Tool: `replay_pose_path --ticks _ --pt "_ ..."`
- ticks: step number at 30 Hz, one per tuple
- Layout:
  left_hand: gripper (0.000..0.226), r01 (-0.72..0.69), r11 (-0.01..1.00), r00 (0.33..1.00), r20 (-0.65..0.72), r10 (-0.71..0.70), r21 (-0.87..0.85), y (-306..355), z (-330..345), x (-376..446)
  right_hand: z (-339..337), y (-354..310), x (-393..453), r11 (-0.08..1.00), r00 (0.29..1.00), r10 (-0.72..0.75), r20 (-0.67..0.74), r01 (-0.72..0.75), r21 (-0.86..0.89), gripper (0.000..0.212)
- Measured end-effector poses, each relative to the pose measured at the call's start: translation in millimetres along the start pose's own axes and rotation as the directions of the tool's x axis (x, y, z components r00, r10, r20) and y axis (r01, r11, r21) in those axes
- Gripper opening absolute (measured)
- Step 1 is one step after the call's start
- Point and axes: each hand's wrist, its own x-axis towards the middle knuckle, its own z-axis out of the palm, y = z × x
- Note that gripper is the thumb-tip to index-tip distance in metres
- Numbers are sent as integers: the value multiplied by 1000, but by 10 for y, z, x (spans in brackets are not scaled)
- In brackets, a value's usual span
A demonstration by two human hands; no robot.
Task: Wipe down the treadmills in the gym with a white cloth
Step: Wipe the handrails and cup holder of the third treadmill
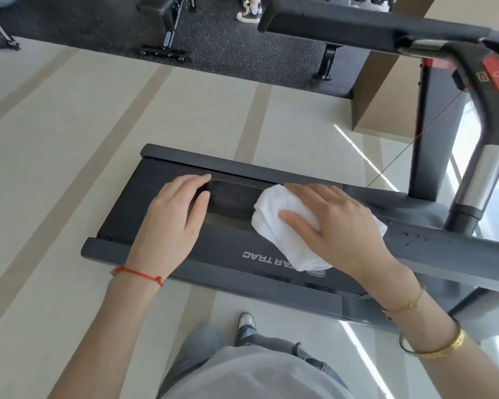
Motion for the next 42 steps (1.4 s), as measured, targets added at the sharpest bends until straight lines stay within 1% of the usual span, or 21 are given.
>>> replay_pose_path --ticks 2,4,6,8,10,12,14,16,18,20,22,24,26,28,30,32,34,35,36,39,42 --pt "42 -1 1000 1000 3 1 -14 -25 4 9 -15 -1 56 999 1000 3 24 -2 -36 50" --pt "41 -5 1000 1000 1 5 -29 -51 -5 12 12 -136 226 998 995 -1 98 6 -55 52" --pt "39 -9 999 1000 8 9 -31 -75 -23 29 97 -320 419 997 988 -29 153 40 -69 53" --pt "37 -22 999 999 23 22 -25 -99 -36 49 154 -446 512 992 984 -60 168 77 -96 52" --pt "35 -34 999 999 35 36 -35 -118 -62 67 144 -459 461 993 982 -82 169 95 -72 52" --pt "35 -47 998 997 52 49 -41 -139 -91 88 85 -391 333 996 981 -91 174 89 17 50" --pt "35 -66 997 994 79 69 -41 -167 -127 99 40 -327 212 996 989 -56 137 45 79 46" --pt "35 -76 996 993 92 79 -38 -199 -161 111 38 -340 269 996 993 42 113 -50 69 36" --pt "34 -84 996 991 99 88 -38 -232 -178 114 86 -429 505 979 963 177 202 -193 63 39" --pt "30 -97 994 989 105 101 -42 -264 -189 111 154 -595 733 976 938 190 290 -212 48 46" --pt "25 -110 993 986 120 114 -40 -298 -197 110 242 -763 800 989 959 134 250 -146 29 45" --pt "25 -117 992 983 139 123 -48 -333 -214 125 288 -843 664 997 994 78 75 -78 2 41" --pt "30 -133 989 976 163 142 -66 -355 -223 141 292 -803 439 1000 993 23 -119 -22 9 40" --pt "40 -153 985 965 204 166 -77 -391 -248 150 295 -715 262 1000 982 16 -188 -12 19 40" --pt "45 -172 982 957 223 186 -80 -422 -277 156 272 -631 195 996 977 88 -197 -86 17 34" --pt "44 -185 979 952 230 200 -84 -445 -296 157 239 -614 279 971 958 234 -167 -238 -5 31" --pt "41 -191 977 953 219 208 -97 -468 -301 149 227 -649 458 923 923 384 -23 -385 -28 42" --pt "40 -190 976 954 214 209 -108 -477 -296 146 224 -695 542 912 911 410 46 -409 -31 44" --pt "38 -192 974 954 211 213 -117 -485 -287 141 232 -757 599 921 918 389 78 -388 -27 43" --pt "28 -195 971 954 202 220 -140 -522 -259 136 263 -993 621 981 981 195 17 -195 7 35" --pt "32 -174 973 958 203 203 -151 -567 -249 130 249 -990 509 987 987 149 -60 -145 69 38"
